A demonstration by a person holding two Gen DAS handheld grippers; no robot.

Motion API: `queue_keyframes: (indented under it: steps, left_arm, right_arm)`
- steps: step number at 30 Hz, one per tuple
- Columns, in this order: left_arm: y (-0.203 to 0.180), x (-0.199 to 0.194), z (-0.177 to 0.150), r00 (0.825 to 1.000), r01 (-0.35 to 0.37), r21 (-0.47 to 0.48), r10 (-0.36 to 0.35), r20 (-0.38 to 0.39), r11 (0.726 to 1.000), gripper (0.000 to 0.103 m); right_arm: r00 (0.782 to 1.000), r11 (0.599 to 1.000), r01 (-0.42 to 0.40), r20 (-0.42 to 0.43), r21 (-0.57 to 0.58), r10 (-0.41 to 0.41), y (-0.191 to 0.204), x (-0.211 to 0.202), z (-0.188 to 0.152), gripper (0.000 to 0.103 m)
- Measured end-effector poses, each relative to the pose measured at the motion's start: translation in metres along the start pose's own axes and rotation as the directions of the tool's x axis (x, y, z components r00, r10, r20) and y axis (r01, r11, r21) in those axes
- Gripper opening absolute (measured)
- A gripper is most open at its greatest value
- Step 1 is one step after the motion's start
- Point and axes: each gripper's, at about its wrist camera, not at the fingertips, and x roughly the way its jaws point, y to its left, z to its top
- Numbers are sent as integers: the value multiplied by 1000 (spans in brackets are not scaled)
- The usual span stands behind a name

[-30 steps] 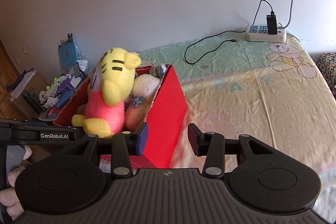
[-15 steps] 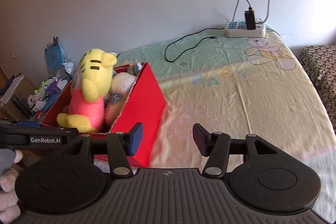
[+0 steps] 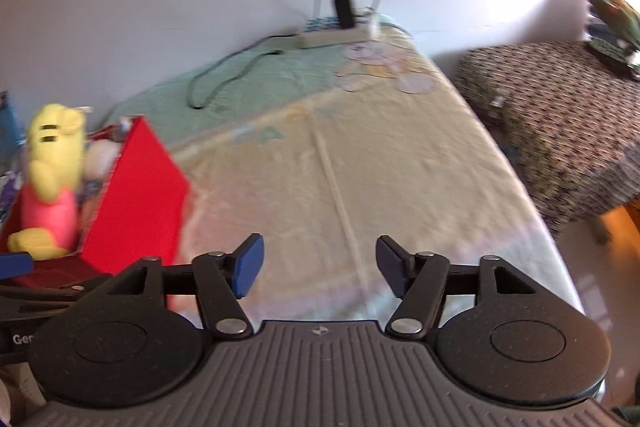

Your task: Organize objects

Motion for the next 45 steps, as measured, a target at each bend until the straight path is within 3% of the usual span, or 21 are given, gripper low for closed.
queue_keyframes:
  steps: [10, 28, 34, 45]
  left_arm:
    - [-25, 12, 12, 1000, 4, 44, -5, 3, 999, 92]
    - [0, 11, 3, 1000, 15, -8, -16, -22, 1000, 92]
    - [27, 7, -2, 1000, 26, -38, -26, -2, 999, 97]
    - [126, 1, -9, 999, 11, -141, -6, 31, 990, 99]
  right_arm:
    - [997, 996, 80, 6, 44, -81, -24, -2, -2, 74]
    - [998, 998, 42, -41, -39, -44, 3, 10, -2, 76]
    - [999, 997, 39, -27, -63, -41, 25, 5, -1, 76]
    - [1000, 989, 6, -5, -145, -7, 104, -10, 0, 76]
